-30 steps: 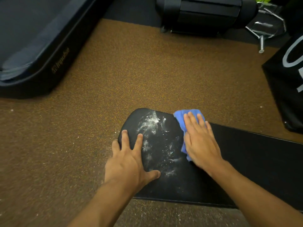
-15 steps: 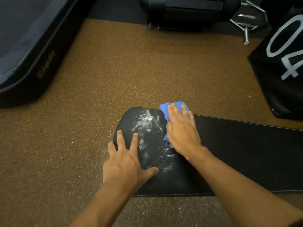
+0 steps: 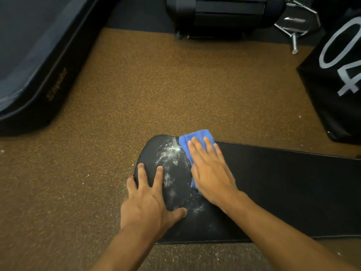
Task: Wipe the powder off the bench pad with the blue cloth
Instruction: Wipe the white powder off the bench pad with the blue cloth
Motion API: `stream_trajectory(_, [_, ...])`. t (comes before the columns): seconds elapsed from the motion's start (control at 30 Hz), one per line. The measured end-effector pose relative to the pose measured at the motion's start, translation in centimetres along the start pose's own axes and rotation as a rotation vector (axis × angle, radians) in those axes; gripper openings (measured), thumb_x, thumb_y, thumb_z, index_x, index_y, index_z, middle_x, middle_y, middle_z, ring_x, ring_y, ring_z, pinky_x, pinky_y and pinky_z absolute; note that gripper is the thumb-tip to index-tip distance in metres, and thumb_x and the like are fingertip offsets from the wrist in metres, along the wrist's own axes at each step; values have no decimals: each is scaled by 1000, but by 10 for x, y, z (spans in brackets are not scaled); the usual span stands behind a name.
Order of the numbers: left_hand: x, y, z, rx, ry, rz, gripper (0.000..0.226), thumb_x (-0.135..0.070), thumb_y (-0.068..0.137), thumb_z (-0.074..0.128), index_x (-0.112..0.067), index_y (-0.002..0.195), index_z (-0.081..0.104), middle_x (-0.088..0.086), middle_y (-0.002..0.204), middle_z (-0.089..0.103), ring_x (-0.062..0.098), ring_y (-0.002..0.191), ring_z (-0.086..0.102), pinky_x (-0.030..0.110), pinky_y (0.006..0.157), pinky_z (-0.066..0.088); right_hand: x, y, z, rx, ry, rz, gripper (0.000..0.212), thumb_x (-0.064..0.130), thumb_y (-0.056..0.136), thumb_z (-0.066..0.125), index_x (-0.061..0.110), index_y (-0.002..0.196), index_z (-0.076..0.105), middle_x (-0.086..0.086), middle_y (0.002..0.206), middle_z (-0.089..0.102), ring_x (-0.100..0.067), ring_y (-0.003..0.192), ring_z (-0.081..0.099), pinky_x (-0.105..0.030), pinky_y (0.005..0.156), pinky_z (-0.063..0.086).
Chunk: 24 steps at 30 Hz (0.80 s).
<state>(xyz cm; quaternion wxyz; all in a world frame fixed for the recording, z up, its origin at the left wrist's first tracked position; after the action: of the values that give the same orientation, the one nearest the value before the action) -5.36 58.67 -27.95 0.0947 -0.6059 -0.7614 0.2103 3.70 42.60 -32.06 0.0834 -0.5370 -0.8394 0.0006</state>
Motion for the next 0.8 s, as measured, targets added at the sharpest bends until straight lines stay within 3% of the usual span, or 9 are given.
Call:
stream_trajectory(0.13, [0,-2,-1,-1,-4,9,127,-91,64,58,-37,159,-9,5,165,-17,34,148,9,41,102,48,-13,-63,-1,53,4,-134,61,28,99,25,15,159,27,-1,167,24,-24,156,11,-45,122,13])
stream_trajectory(0.23, [2,-1,0,-8,-1,22,129,-92,63,58,-36,159,-8,6,166,-15,36,148,11,43,102,47,-32,-37,-1,25,6,71,68,34,95,13,17,160,21,1,168,20,-23,156,5,-44,125,9])
stream_trajectory(0.33, [2,1,3,-1,-6,13,129,-91,63,60,-37,159,-7,6,166,-15,37,148,12,45,102,47,-14,0,0,-54,14,269,74,37,90,6,13,159,20,-3,167,22,-32,155,11,-50,124,13])
stream_trajectory(0.53, [2,1,2,17,-8,9,130,-91,63,60,-36,159,-7,6,166,-15,38,149,11,47,103,47,-7,-83,2,57,-5,-98,62,29,99,24,15,159,25,-1,167,21,-25,156,9,-45,124,12])
stream_trajectory(0.7, [1,2,2,19,2,10,130,-91,62,60,-36,159,-7,7,166,-14,38,147,14,46,101,48,-27,-19,1,3,7,278,77,39,87,5,16,161,15,-1,169,15,-29,156,4,-48,125,7])
stream_trajectory(0.73, [1,2,3,23,2,6,130,-91,62,60,-37,159,-7,7,166,-14,37,147,13,46,101,48,-12,-9,1,-21,23,296,77,38,87,7,15,160,17,-2,168,17,-31,155,6,-50,125,9])
stream_trajectory(0.8, [1,2,3,17,-1,0,129,-90,62,61,-37,159,-5,6,166,-13,37,147,13,45,102,47,16,-18,5,-19,24,159,73,34,90,12,13,160,20,-3,168,20,-32,155,9,-51,125,12])
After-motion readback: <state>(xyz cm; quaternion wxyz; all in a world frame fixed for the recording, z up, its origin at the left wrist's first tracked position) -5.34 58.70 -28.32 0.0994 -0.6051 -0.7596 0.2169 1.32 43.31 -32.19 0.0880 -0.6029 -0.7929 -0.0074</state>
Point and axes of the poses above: each hand's wrist, its own y-axis towards the middle knuckle, its own z-axis out of the palm, x = y × z, the point moved 3 cm from there along y, towards the middle knuckle
